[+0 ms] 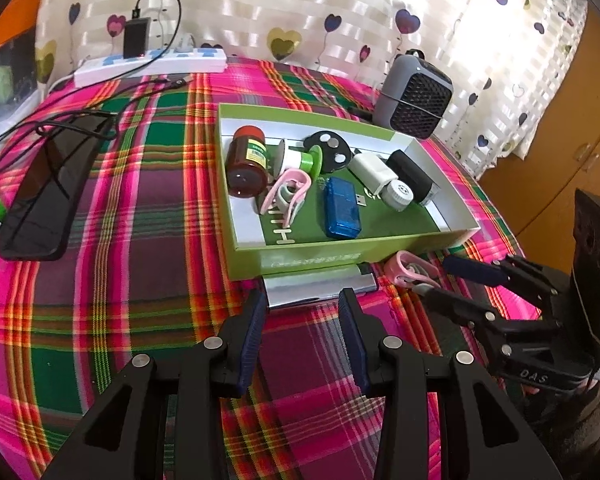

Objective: Organize rigid objects
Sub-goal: 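Close the right gripper on the pink hook while the left gripper moves toward the silver lighter, then lower the left gripper around the silver lighter while the right gripper holds the pink hook, then close the left gripper on the silver lighter, then carry the lighter with the left gripper while the right gripper carries the pink hook into the box, then open the left gripper to release the lighter while the right gripper releases the pink hook in the box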

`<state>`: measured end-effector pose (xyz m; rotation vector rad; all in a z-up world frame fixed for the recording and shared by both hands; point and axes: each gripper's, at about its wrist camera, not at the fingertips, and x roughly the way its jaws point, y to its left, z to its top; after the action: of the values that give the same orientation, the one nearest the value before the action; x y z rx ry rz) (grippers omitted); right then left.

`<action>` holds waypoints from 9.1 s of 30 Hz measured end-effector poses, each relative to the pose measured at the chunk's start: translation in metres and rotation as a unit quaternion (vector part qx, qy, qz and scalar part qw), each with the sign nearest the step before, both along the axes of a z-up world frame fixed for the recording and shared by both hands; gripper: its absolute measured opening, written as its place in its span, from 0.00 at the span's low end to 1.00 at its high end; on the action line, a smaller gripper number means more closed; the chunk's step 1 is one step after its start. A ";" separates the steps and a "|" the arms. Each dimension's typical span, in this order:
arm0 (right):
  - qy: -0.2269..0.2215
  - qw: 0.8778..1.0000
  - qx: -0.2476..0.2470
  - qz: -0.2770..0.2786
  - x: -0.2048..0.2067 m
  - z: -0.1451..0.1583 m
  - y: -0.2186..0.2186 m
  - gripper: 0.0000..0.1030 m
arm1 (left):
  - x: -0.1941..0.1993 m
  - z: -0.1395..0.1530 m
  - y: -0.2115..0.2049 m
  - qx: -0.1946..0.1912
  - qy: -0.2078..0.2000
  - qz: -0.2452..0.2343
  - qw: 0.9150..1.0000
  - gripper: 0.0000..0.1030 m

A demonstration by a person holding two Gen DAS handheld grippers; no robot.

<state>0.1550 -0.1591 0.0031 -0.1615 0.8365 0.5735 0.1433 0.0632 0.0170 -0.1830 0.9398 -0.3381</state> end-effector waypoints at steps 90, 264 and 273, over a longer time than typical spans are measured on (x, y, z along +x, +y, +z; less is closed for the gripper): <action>0.016 0.999 0.001 -0.044 -0.014 -0.006 -0.034 0.24 | 0.001 -0.004 -0.088 0.067 -0.001 -0.167 0.984 0.36; 0.038 0.997 0.030 -0.066 0.133 0.014 -0.001 0.24 | 0.080 0.011 -0.054 0.081 -0.020 -0.027 0.996 0.22; 0.038 0.996 0.033 -0.072 0.132 0.013 -0.002 0.24 | 0.080 0.011 -0.054 0.080 -0.020 -0.027 0.996 0.23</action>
<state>0.2870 -0.1608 0.0163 -0.0185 0.8943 0.4740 0.2234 0.0092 0.0281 -0.0040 0.9290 -0.3131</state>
